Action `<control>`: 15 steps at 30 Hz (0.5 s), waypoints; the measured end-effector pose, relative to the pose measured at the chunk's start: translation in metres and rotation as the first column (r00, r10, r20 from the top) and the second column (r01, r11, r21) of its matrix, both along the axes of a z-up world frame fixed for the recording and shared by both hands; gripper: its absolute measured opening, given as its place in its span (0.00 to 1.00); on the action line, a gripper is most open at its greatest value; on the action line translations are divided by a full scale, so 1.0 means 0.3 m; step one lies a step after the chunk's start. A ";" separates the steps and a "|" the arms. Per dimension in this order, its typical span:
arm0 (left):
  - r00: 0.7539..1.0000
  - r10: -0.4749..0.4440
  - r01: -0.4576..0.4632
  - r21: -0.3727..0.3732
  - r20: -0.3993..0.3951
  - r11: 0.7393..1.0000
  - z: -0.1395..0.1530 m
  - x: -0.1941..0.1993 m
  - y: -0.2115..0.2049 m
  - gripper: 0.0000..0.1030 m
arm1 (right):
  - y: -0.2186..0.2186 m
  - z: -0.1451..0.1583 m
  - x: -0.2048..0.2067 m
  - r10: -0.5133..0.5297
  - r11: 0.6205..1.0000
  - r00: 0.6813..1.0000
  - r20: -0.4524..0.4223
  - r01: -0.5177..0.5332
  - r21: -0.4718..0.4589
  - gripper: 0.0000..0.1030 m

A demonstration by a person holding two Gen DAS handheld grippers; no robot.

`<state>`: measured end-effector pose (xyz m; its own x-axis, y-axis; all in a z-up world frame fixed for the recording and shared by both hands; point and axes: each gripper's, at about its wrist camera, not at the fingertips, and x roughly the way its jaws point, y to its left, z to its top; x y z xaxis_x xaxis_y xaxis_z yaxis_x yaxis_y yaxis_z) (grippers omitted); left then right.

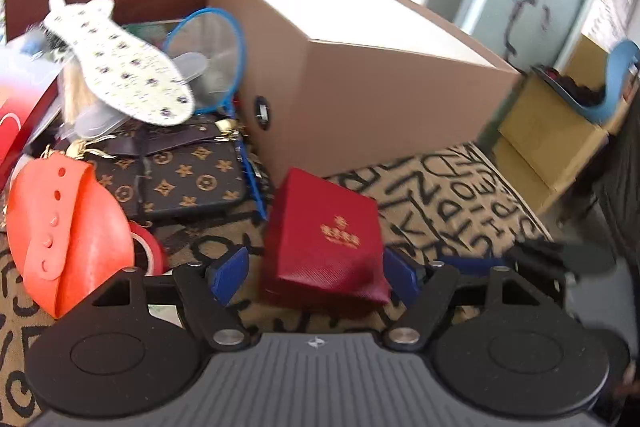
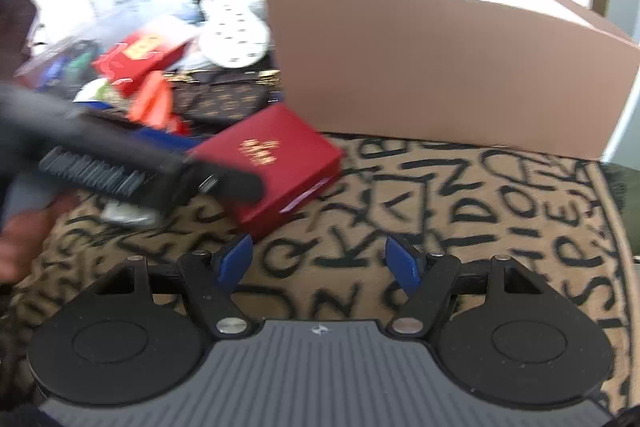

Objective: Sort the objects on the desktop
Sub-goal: 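Move the left tool to the red jewelry box and close on it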

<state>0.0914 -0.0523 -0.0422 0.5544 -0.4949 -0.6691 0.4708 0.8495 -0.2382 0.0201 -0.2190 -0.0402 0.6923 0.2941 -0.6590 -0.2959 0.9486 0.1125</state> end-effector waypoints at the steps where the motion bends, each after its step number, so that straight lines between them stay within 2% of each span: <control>1: 1.000 0.005 -0.005 -0.001 -0.008 1.000 0.000 0.011 -0.004 0.74 | 0.011 -0.001 0.002 0.010 1.000 1.000 0.004 -0.010 -0.002 0.70; 7: 0.998 -0.026 0.024 -0.024 -0.066 0.999 -0.022 0.054 -0.029 0.70 | 0.060 -0.014 0.052 0.030 0.999 0.999 0.019 -0.029 -0.028 0.70; 11: 0.997 -0.023 0.021 -0.029 -0.073 0.999 -0.025 0.058 -0.029 0.71 | 0.059 -0.018 0.063 0.041 0.999 0.999 0.016 -0.041 -0.024 0.62; 15: 0.997 -0.006 0.005 -0.017 -0.079 1.000 -0.021 0.068 -0.040 0.71 | 0.061 -0.019 0.071 0.049 0.999 0.999 0.021 -0.048 -0.014 0.62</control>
<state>0.1118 -0.0642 -0.0485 0.4976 -0.5097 -0.7018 0.4548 0.8423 -0.2893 0.0415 -0.2005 -0.0459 0.6913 0.3188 -0.6484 -0.3439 0.9344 0.0927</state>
